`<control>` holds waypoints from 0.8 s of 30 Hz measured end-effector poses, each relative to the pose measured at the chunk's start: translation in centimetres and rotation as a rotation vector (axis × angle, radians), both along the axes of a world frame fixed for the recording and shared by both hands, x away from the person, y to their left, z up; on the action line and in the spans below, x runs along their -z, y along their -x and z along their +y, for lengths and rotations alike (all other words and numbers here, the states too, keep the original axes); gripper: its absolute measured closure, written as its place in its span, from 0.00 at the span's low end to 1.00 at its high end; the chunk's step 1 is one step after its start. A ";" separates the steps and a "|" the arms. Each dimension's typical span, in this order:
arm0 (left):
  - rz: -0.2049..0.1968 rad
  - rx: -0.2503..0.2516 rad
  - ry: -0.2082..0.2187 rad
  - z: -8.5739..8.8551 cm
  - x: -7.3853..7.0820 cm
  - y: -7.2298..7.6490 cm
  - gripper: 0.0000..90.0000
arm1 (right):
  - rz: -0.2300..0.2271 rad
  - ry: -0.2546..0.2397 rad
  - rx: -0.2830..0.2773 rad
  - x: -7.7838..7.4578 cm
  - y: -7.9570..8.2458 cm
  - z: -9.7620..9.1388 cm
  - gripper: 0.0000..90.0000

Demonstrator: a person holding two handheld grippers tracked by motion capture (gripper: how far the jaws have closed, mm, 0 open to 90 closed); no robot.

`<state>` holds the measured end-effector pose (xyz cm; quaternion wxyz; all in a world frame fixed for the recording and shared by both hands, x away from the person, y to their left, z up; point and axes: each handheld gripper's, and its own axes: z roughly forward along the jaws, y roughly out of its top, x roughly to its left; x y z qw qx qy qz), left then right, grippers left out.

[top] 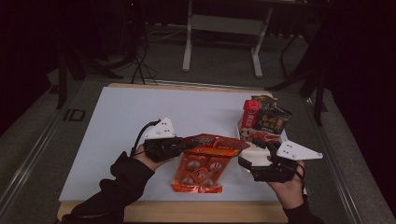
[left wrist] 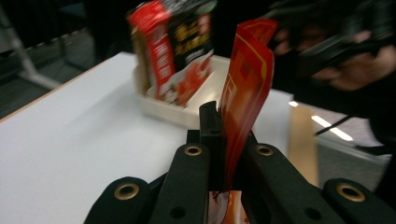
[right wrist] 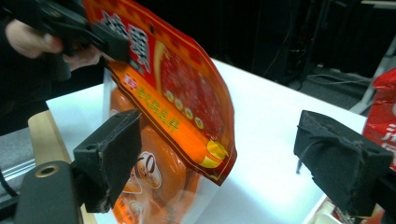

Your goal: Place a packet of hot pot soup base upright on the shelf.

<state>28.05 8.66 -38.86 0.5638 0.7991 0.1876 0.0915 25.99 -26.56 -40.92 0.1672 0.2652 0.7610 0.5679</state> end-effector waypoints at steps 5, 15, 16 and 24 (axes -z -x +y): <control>-0.022 0.058 0.044 -0.3 -0.8 0.5 1.00 | 0.019 -0.021 -0.058 0.0 -0.6 0.6 0.19; -0.012 0.034 0.065 -0.3 -1.2 0.1 1.00 | 0.036 0.019 -0.119 0.4 -2.0 1.5 0.61; -0.007 0.030 0.069 -0.3 -1.2 0.1 1.00 | 0.037 0.009 -0.131 0.4 -2.1 1.5 0.62; 0.006 0.039 0.066 -0.5 -1.1 0.0 1.00 | 0.064 0.052 -0.214 0.9 -2.3 2.3 0.89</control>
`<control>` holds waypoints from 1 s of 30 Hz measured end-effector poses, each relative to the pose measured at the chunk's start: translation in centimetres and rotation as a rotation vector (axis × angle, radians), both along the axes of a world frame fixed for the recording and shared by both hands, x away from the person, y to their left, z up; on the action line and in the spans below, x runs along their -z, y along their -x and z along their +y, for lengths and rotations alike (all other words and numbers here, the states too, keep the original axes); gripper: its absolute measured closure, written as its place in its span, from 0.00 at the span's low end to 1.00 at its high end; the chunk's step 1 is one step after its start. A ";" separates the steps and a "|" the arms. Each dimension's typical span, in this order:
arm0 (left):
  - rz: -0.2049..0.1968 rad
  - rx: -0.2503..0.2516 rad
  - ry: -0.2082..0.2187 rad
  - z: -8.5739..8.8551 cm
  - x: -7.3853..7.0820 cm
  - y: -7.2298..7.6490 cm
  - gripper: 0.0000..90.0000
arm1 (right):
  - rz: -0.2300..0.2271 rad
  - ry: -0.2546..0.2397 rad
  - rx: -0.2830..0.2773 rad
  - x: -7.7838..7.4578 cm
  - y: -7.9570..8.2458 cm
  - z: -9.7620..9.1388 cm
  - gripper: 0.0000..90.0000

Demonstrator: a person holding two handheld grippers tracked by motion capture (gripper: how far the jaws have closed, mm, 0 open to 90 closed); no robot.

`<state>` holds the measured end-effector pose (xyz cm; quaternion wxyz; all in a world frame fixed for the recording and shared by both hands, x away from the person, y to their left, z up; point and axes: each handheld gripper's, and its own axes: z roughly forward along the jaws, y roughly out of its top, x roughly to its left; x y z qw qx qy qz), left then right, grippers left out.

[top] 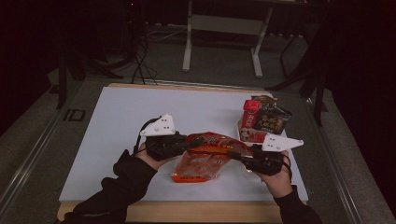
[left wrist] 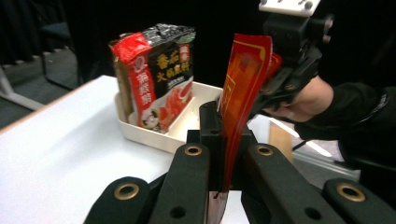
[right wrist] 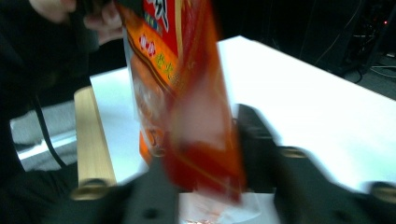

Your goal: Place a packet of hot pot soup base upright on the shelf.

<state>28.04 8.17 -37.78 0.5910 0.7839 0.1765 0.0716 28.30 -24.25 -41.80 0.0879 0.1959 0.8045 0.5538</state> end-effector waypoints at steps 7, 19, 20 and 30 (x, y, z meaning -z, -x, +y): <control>0.025 0.003 0.046 0.9 -0.2 -0.3 1.00 | 0.000 0.015 -0.003 -1.3 0.9 0.5 1.00; 0.015 0.034 0.105 2.1 -0.6 -0.5 0.98 | -0.077 0.036 0.021 -3.9 1.9 1.2 1.00; 0.024 0.039 0.115 2.2 -0.5 -0.6 0.97 | -0.081 0.038 0.020 -4.1 1.9 1.2 1.00; 0.021 0.030 0.149 2.5 0.4 -0.6 0.87 | -0.122 0.084 0.010 -5.9 1.9 1.5 1.00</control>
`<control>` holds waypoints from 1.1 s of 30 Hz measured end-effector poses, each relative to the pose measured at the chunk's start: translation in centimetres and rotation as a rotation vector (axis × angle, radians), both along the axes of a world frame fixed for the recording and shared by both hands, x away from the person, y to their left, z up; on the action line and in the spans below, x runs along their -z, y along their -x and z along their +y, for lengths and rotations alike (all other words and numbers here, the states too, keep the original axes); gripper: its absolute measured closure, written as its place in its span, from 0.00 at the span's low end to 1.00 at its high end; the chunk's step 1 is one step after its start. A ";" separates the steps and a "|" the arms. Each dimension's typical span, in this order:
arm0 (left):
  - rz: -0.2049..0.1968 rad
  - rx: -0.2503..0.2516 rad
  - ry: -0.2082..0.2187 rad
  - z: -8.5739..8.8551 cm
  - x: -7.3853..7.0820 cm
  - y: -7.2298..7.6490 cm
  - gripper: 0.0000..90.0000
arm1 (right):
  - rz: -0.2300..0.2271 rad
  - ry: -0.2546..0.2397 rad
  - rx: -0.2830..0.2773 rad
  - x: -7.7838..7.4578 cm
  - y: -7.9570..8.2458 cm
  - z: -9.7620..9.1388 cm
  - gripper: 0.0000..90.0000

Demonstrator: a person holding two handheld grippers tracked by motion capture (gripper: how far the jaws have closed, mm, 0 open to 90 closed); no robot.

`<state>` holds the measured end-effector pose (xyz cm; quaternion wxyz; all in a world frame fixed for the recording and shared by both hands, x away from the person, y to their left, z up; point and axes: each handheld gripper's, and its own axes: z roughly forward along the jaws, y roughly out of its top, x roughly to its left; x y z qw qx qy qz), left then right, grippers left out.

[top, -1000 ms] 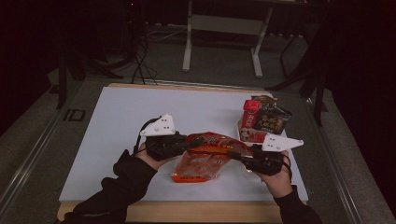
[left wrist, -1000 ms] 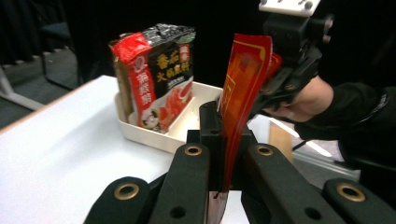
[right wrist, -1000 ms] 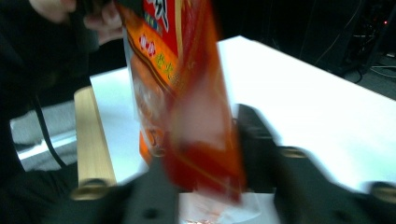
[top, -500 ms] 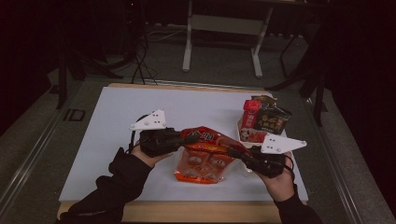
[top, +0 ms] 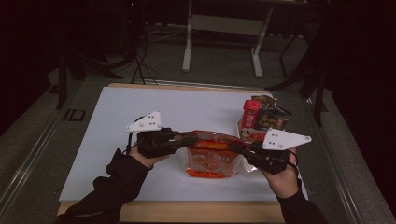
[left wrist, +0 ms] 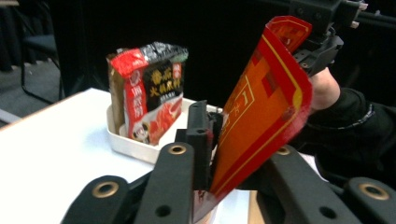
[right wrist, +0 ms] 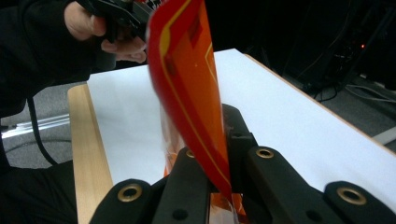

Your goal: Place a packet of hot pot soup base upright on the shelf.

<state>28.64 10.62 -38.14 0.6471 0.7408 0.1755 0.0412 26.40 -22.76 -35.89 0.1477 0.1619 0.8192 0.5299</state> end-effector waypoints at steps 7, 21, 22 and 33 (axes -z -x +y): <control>-0.027 -0.016 0.041 0.0 -0.1 0.3 0.48 | -0.032 -0.014 -0.006 -2.1 -0.5 -0.3 1.00; -0.009 -0.132 0.024 0.5 1.0 1.0 0.07 | -0.084 -0.070 0.055 -5.9 -1.4 -3.3 1.00; -0.003 -0.134 0.017 0.5 1.2 1.0 0.03 | -0.090 -0.069 0.070 -6.2 -1.6 -3.7 1.00; 0.076 -0.149 -0.101 1.2 5.2 2.3 0.03 | -0.100 -0.084 0.172 -7.0 -2.5 -7.2 1.00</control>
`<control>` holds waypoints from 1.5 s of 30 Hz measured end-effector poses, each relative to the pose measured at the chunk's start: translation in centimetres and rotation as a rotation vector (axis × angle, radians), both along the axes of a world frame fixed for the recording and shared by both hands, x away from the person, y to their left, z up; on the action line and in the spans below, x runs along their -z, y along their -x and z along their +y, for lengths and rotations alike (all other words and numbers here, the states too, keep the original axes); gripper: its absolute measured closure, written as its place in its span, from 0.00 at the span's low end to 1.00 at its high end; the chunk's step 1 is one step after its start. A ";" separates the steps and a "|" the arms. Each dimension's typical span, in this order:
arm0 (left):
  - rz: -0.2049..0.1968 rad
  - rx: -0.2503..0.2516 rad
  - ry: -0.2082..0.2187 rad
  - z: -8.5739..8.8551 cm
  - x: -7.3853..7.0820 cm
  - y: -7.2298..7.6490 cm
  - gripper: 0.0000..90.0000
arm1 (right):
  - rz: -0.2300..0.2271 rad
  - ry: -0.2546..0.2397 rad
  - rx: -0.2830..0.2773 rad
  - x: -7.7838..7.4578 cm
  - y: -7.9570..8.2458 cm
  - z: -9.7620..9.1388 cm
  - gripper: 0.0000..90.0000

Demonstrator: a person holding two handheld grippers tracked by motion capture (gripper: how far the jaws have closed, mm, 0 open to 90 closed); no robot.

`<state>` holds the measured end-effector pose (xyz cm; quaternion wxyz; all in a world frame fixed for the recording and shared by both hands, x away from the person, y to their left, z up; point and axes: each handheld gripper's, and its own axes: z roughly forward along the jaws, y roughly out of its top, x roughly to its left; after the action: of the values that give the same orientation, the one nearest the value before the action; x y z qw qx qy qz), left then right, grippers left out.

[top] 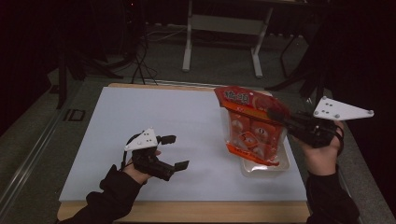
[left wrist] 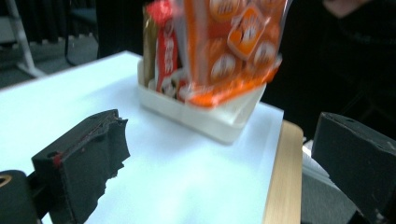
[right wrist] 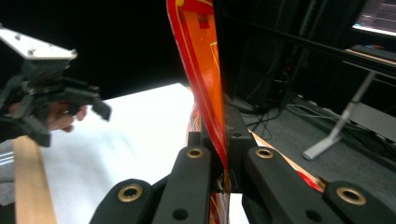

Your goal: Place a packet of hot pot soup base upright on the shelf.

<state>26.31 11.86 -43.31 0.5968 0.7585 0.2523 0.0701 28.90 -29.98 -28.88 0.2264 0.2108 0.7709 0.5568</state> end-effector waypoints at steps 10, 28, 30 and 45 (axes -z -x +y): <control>0.063 -0.021 -0.013 1.3 2.7 0.9 0.03 | 0.017 0.002 0.063 0.7 -0.7 -2.2 1.00; 0.079 -0.066 -0.026 1.4 6.2 1.2 0.03 | 0.083 -0.001 0.128 4.7 -3.0 -3.2 1.00; 0.082 -0.075 -0.021 1.5 6.3 1.2 0.03 | 0.097 -0.012 0.130 5.2 -3.0 -3.5 1.00; 0.099 -0.086 -0.017 1.6 6.9 0.8 0.03 | 0.161 -0.071 0.160 8.5 -2.6 -5.4 1.00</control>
<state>25.51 13.49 -50.24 0.5735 0.7545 0.3132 0.0603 31.46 -35.40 -37.38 0.2000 0.3236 0.7471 0.5451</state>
